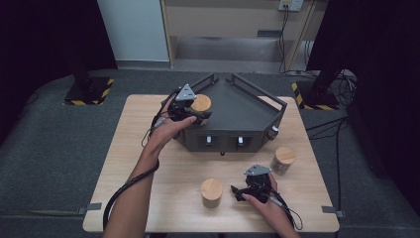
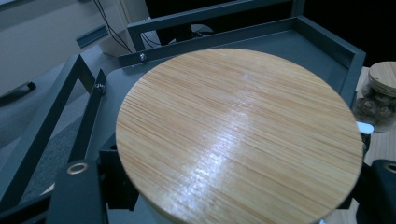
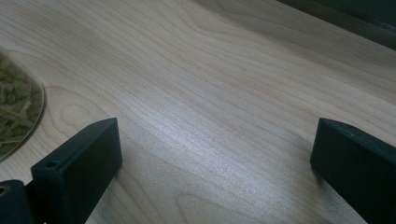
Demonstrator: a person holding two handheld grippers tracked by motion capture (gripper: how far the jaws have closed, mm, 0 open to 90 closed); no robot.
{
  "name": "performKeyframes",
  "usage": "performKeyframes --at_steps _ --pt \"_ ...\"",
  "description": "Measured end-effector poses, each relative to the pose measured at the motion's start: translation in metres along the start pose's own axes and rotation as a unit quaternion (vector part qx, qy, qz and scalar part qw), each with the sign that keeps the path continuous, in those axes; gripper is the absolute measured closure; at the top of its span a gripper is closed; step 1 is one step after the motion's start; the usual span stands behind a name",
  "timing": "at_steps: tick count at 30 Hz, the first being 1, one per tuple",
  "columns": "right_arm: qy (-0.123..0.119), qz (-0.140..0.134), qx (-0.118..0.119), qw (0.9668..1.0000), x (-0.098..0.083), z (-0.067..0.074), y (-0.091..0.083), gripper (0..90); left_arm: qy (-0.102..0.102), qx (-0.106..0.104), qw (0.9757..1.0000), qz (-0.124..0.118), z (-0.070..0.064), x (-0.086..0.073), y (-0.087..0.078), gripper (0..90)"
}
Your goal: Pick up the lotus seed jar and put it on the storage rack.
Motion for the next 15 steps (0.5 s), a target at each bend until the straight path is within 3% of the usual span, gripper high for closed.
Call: performKeyframes --at_steps 15 --pt "0.0 0.0 0.001 1.0 0.0 0.0 0.0 2.0 -0.021 -0.003 0.9997 0.008 0.007 -0.012 0.01 24.7"
Point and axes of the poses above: each handheld gripper's, and its own axes: y roughly forward along the jaws, x roughly out of its top, z roughly to its left, the point moved 6 cm from there along y, roughly forward along the jaws, and after that the axes turned 2 degrees about -z, right-handed, at the moved point
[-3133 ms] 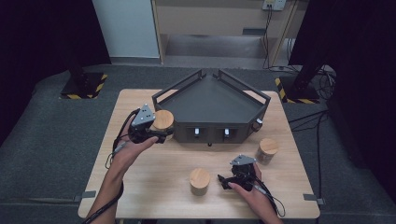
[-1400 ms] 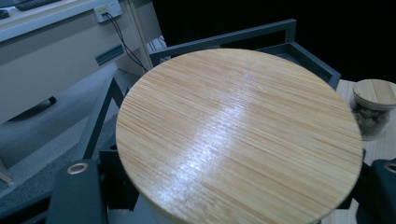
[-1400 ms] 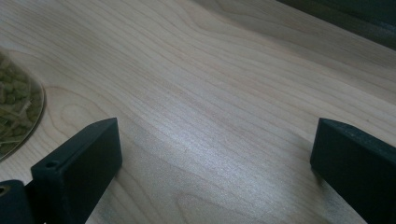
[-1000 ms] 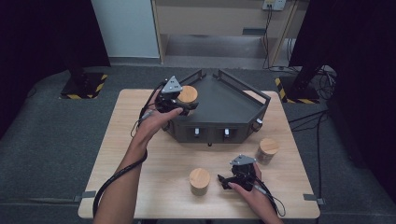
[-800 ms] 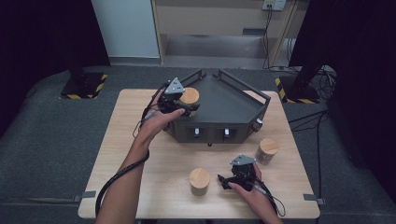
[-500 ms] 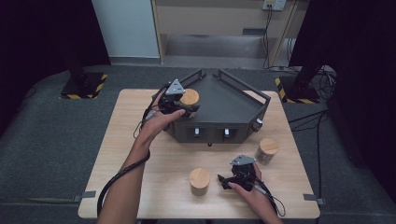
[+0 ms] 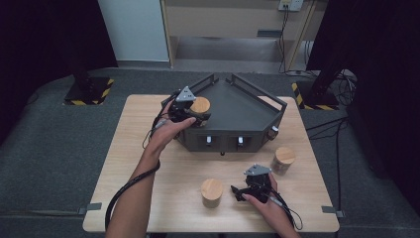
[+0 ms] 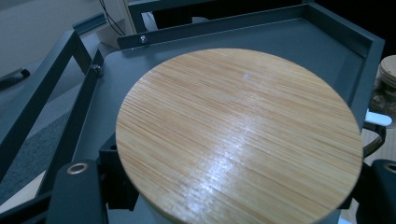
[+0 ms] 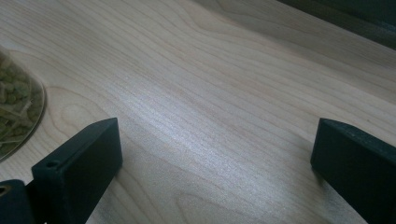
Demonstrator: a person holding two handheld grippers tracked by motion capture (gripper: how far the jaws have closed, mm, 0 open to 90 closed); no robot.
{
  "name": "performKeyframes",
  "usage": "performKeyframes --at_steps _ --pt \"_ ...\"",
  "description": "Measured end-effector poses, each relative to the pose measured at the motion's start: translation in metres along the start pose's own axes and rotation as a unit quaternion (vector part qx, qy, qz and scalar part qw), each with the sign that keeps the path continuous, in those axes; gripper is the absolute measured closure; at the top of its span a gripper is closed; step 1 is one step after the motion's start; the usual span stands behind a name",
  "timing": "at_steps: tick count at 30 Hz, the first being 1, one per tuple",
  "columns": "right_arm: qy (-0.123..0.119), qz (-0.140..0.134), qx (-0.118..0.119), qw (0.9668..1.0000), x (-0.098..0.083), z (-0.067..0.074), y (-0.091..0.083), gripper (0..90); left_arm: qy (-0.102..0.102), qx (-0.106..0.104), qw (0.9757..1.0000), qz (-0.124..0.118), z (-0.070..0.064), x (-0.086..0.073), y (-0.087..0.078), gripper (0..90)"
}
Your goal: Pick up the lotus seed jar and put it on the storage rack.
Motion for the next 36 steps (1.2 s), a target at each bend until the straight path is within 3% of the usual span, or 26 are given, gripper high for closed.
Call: performKeyframes --at_steps 7,10,13,18,22,26,36 --pt "0.0 0.0 0.0 1.0 0.0 0.0 0.0 2.0 -0.012 -0.008 0.9999 -0.002 0.005 -0.002 0.002 24.7" --pt "0.0 0.0 0.0 1.0 0.0 0.0 0.0 2.0 -0.031 -0.013 0.9994 -0.004 0.008 -0.004 0.003 24.5" --pt "0.0 0.0 0.0 1.0 0.0 0.0 0.0 2.0 -0.036 -0.017 0.9992 -0.002 0.011 -0.005 0.003 24.5" --pt "0.0 0.0 0.001 1.0 0.0 0.0 0.0 1.9 -0.032 -0.014 0.9994 0.008 0.009 -0.001 0.004 23.5" --pt "0.0 0.0 0.001 1.0 0.0 0.0 0.0 1.9 -0.026 -0.007 0.9996 0.012 0.005 0.003 -0.001 13.6" --pt "0.0 0.0 0.0 1.0 0.0 0.0 0.0 1.9 -0.01 0.003 0.9997 0.022 -0.002 0.005 -0.01 8.5" --pt "0.0 0.0 -0.001 1.0 0.0 0.0 0.0 1.9 0.004 0.031 0.9991 0.028 -0.014 0.001 -0.038 4.2"
Point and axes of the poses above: each handheld gripper's, and its own axes: y roughly forward along the jaws, x roughly out of its top, z roughly to its left, the point moved 6 cm from there along y, roughly forward along the jaws, and after that the axes turned 2 degrees about -z, right-handed, at the moved point
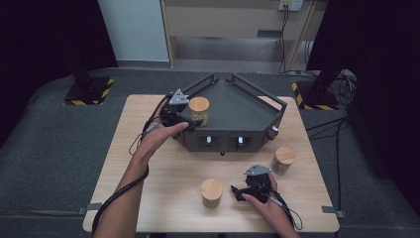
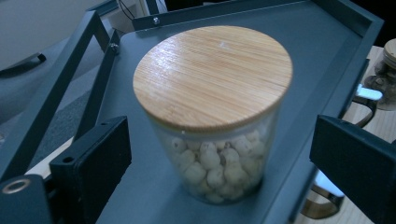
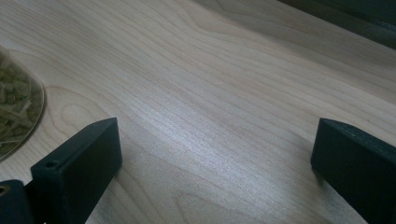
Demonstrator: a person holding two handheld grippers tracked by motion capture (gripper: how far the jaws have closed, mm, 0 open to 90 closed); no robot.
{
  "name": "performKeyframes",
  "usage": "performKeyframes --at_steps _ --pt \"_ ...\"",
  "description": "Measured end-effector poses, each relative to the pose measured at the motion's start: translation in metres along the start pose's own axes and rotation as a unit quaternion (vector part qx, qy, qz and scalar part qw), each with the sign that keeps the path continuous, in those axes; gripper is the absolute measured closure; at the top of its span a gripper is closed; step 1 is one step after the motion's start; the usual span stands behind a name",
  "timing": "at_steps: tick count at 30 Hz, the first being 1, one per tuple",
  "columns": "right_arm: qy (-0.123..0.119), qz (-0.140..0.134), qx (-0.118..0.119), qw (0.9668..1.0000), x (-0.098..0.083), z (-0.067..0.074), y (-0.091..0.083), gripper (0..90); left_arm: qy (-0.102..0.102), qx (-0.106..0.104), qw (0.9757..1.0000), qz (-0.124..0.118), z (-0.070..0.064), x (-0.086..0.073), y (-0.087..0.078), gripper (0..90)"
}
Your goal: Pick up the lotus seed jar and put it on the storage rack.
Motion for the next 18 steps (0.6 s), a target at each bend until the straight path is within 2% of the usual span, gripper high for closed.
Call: performKeyframes --at_steps 18 --pt "-0.001 0.0 -0.001 1.0 0.0 0.0 0.0 1.9 0.003 0.025 0.9997 -0.008 -0.008 -0.007 -0.031 3.6"
Point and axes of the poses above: each handheld gripper's, and its own axes: y roughly forward along the jaws, x roughly out of its top, z roughly to its left, the point moved 6 cm from there along y, roughly forward along the jaws, and after that the axes turned 2 degrees about -z, right-handed, at the moved point
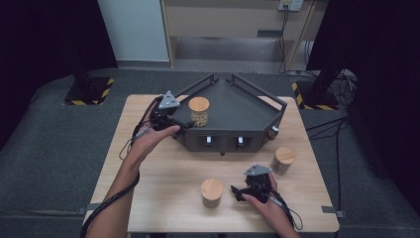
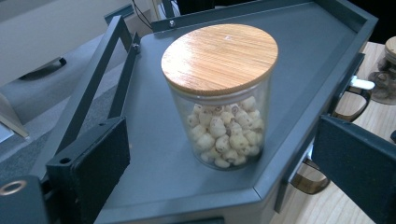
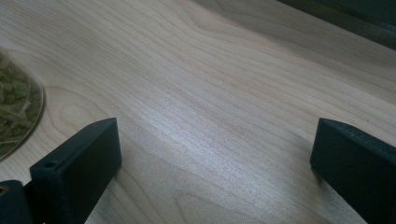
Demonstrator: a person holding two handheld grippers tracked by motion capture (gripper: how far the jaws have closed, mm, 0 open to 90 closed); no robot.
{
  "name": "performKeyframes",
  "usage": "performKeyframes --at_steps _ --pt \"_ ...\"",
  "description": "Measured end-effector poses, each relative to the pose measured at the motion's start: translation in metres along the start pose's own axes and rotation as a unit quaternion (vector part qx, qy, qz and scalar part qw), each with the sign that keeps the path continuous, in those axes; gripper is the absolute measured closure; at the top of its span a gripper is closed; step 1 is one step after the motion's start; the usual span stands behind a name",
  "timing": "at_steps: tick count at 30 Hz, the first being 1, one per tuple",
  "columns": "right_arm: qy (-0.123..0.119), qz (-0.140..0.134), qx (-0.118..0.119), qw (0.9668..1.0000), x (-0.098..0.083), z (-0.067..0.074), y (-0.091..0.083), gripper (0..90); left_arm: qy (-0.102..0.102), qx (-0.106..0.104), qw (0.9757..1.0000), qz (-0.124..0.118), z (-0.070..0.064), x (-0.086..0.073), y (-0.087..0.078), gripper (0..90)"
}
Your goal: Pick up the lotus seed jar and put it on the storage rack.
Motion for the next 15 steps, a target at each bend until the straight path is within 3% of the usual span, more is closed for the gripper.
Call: performKeyframes --at_steps 15 --pt "0.0 0.001 0.002 1.0 0.0 -0.001 0.0 1.5 -0.022 0.008 0.9997 -0.006 -0.003 -0.03 -0.023 3.4"
Point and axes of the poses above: each handheld gripper's, and its own axes: y roughly forward along the jaws, x roughly out of its top, z roughly to its left, the point moved 6 cm from there along y, roughly forward along the jaws, and after that the axes turned 2 degrees about -z, right-handed, at the moved point
